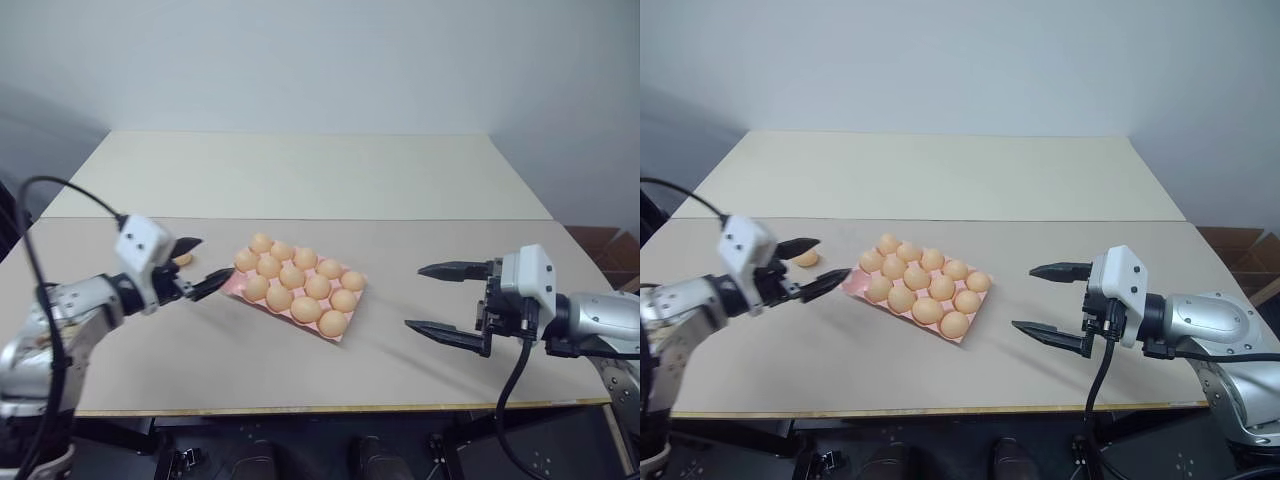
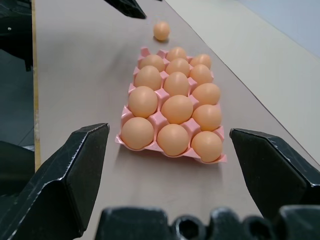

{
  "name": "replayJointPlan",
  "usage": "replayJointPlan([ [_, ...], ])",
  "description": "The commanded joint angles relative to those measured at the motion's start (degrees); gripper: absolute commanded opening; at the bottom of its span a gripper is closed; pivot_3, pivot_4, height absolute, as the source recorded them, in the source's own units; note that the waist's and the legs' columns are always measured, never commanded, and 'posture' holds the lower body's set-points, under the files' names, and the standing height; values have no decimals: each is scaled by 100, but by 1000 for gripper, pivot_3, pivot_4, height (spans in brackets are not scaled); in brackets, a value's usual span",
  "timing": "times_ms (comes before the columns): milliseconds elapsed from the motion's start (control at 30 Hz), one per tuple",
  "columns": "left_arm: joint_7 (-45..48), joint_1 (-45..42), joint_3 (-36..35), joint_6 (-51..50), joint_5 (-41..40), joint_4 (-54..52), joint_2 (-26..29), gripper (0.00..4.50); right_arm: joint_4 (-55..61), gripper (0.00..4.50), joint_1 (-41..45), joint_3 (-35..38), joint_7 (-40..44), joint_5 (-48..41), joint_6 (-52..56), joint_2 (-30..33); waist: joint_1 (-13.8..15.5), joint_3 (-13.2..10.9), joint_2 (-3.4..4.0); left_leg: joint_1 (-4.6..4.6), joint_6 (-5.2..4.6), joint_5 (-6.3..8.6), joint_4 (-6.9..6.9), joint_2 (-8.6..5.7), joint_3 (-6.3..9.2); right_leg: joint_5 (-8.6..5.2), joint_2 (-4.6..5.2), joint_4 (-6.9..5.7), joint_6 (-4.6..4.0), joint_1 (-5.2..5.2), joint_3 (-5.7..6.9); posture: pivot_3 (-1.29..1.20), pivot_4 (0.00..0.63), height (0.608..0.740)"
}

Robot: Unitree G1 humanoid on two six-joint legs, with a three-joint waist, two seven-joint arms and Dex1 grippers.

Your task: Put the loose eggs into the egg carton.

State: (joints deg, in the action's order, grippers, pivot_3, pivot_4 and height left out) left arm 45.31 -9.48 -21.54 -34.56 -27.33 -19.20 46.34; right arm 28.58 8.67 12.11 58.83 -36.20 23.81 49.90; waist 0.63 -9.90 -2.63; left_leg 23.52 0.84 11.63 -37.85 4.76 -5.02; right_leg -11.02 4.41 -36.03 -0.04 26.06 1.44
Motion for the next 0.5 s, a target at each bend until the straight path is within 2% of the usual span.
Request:
replayJointPlan([
  [33, 498, 550, -903, 449, -210, -21, 191, 4462, -37, 4500, 171, 57, 87, -43, -120, 9, -4, 0, 1, 0, 0, 0, 0, 1, 0, 0, 0, 0, 0, 1, 0, 0, 150, 740],
  [333, 925, 2455, -2293, 493, -655, -728, -75, 4462, -400, 4500, 429, -34, 396, 119, -255, 91, 14, 0, 1, 1, 2, 2, 1, 6, -5, -2, 3, 4, -2, 6, 5, 0, 150, 740],
  [500, 698, 2740, -2325, 28, -1066, -1073, -150, 4462, -587, 4500, 543, -160, 521, 264, -383, 70, 19, 0, 1, 1, 44, 27, 1, 6, -5, -2, 3, 5, -2, 6, 4, 0, 150, 740],
])
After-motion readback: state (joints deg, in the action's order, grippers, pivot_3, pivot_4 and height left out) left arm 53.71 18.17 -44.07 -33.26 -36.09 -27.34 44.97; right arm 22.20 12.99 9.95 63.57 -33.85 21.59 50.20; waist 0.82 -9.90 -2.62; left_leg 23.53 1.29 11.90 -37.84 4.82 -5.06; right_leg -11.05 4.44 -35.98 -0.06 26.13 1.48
